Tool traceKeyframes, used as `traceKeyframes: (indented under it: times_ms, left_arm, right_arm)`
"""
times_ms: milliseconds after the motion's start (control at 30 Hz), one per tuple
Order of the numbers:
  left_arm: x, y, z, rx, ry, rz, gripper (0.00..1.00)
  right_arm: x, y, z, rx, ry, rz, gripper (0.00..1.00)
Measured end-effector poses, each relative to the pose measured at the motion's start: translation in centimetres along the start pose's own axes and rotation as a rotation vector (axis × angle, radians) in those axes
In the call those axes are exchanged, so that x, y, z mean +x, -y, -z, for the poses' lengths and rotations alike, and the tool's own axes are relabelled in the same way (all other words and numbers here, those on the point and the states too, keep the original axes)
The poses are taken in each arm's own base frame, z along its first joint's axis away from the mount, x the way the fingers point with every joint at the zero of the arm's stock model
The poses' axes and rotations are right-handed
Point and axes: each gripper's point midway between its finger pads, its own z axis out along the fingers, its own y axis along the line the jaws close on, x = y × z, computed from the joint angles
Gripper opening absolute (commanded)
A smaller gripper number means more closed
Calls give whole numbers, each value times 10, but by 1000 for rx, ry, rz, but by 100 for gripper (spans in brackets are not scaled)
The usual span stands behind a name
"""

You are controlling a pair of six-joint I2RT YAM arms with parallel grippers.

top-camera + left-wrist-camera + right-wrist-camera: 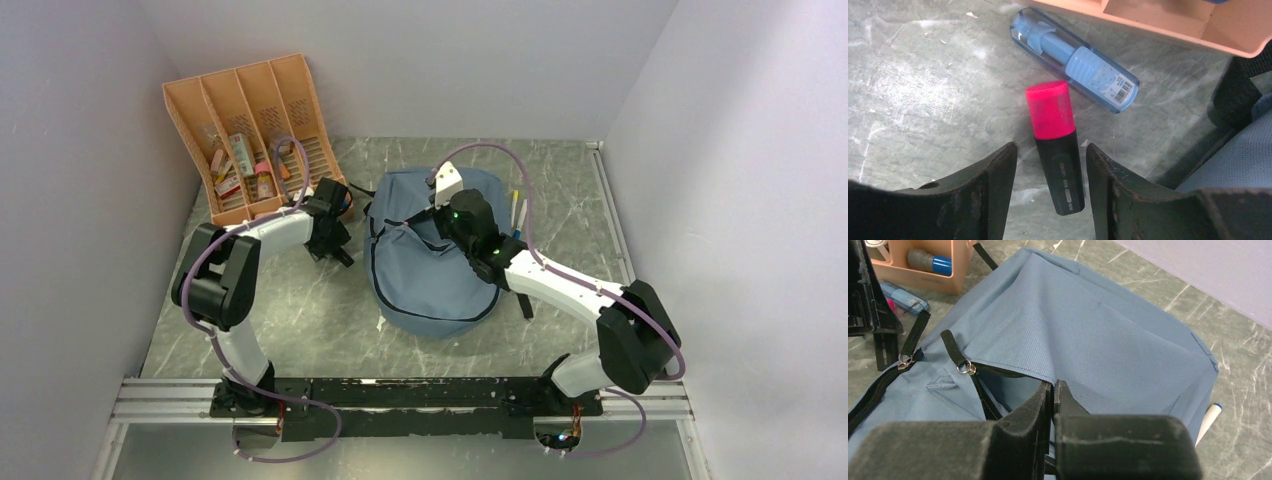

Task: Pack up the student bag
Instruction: Pick up the stationery from the center of the board.

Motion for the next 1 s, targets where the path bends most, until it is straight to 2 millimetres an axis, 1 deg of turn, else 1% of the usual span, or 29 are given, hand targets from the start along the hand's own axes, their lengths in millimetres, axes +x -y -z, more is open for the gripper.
traceKeyframes:
  times_ms: [67, 133, 300, 467, 533, 667, 733, 833, 1000]
  left_arm:
    - [-1, -1, -1, -6, 5, 3, 53]
    - [-1, -2, -1, -10, 8, 3, 48]
    - [-1, -2, -2, -12, 9, 0, 42]
    - [-1, -2, -1, 1, 14, -12, 32]
    - [0, -4, 0, 8, 16, -20, 31]
    - [5, -14, 8, 14, 9, -60, 31]
    - [4, -16, 16, 32, 15, -76, 31]
    - [-4, -15, 34, 79, 45, -90, 29]
    - [-19, -2, 73, 223, 103, -126, 22]
  right_arm:
    - [0, 0, 0, -1, 1, -5, 0]
    - [0, -1, 0, -3, 1, -7, 0]
    - [0, -1, 0, -3, 1, -12, 0]
    - [0, -1, 0, -3, 1, -17, 0]
    - [-1, -1, 0, -2, 2, -21, 0]
    - [-1, -1, 2, -2, 4, -30, 0]
    - [0, -2, 2, -3, 4, -36, 0]
    - [0, -2, 2, -3, 4, -43, 0]
    - [0, -3, 2, -3, 6, -65, 0]
